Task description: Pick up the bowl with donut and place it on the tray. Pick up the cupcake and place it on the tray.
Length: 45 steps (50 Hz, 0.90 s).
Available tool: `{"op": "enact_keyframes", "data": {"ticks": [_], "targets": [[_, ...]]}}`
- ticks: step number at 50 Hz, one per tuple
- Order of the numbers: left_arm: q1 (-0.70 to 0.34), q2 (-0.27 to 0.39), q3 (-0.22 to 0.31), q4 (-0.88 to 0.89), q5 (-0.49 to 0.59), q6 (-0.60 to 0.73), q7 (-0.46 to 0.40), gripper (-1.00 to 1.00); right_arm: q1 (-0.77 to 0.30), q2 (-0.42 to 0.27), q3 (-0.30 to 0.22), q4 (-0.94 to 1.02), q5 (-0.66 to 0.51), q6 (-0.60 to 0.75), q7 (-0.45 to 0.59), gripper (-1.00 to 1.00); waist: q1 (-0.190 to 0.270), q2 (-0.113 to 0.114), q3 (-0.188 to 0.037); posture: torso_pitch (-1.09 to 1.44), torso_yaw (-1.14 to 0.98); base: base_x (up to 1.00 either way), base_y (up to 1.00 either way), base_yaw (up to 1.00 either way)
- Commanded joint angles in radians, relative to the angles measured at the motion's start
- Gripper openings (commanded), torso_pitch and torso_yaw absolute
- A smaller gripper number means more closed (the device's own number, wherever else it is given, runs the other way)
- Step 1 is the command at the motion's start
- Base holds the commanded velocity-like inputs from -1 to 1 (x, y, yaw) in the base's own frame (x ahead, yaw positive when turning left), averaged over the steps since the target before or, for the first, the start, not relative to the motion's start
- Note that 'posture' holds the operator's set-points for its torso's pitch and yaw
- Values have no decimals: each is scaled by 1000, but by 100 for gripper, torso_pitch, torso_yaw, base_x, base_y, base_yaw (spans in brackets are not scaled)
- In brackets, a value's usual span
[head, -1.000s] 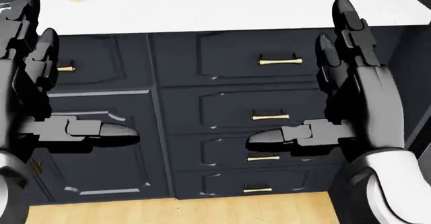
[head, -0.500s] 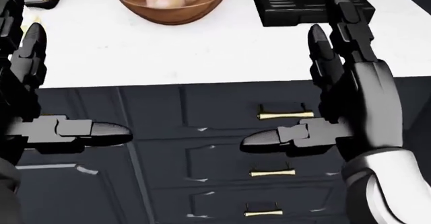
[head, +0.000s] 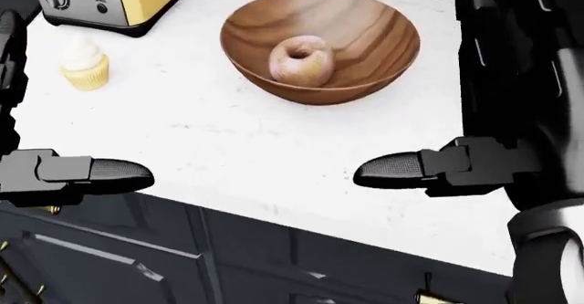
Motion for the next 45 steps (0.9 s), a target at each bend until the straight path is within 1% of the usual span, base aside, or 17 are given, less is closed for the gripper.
{"op": "enact_keyframes", "data": {"ticks": [1, 2, 3, 4, 5, 6, 7, 10, 13, 15, 17, 21, 27, 34, 37, 40, 45], "targets": [[-12, 8, 14, -34, -15, -1, 2, 100, -21, -10, -6, -25, 25, 19, -19, 100, -8, -47, -31, 0, 0, -1, 0, 100], [-18, 12, 23, -43, -22, 12, 4, 100, -29, -15, -11, -37, 36, 33, -28, 100, 0, 11, -5, 0, 0, -2, 0, 100], [-20, 17, 29, -42, -28, 13, 4, 100, -37, -20, -18, -50, 49, 47, -36, 100, 5, -7, -9, 0, 0, -2, 0, 100], [-24, 20, 33, -54, -35, 29, 9, 100, -41, -24, -22, -53, 56, 50, -41, 100, 5, -9, -20, 0, 0, 0, 0, 100], [-27, 23, 37, -61, -41, 37, 12, 100, -45, -30, -21, -50, 60, 48, -43, 100, 6, -5, -19, 0, 0, -1, 0, 89], [-25, 26, 38, -58, -44, 31, 13, 100, -48, -38, -17, -54, 57, 50, -44, 100, -16, 3, -11, 0, 0, 0, 0, 0], [-25, 30, 41, -53, -47, 27, 14, 100, -50, -38, -24, -55, 65, 47, -44, 100, -4, 10, -15, 0, 0, 0, 0, 0], [-51, 48, 46, -49, -57, 47, 21, 100, -56, -52, -32, -57, 72, 37, -46, 100, -12, 38, 1, 0, 0, 0, 0, 0], [-60, 60, 36, -13, -47, 23, 21, 100, -62, -64, -34, -63, 73, 45, -44, 100, -23, 100, -1, 0, 0, 0, 0, 0], [-72, 67, 35, 29, -40, -2, 17, 100, -73, -80, -41, -66, 66, 52, -46, 100, -28, 85, 3, 0, 0, 0, 0, 0], [-96, 79, 39, 51, -39, 0, 16, 100, -113, -102, -52, -98, 75, 105, -63, 100, -30, 82, -8, 0, 0, 0, 0, 0], [-123, 96, 26, 140, -7, -58, 17, 100, -155, -116, -93, -127, 124, 152, -93, 100, -29, 74, -3, 0, 0, 0, 0, 0], [-173, 103, -23, 240, 68, -107, 6, 100, -185, -160, -124, -149, 217, 177, -161, 100, -25, 67, -2, 0, 0, 0, 0, 0], [-259, 93, -82, 392, 183, -152, -35, 100, -248, -218, -126, -188, 274, 232, -238, 100, -21, 66, 3, 0, 0, 0, 0, 0], [-296, 84, -103, 429, 231, -122, -61, 100, -258, -233, -124, -193, 282, 241, -263, 100, -19, 64, 5, 0, 0, 0, 0, 0], [-352, 68, -102, 501, 254, -132, -79, 100, -264, -239, -130, -211, 303, 252, -282, 100, -18, 60, 7, 0, 0, 0, 0, 0], [-393, 76, -126, 674, 335, -220, -83, 100, -272, -287, -139, -216, 405, 232, -366, 100, -14, 56, 8, 0, 0, 0, 0, 0]]}}
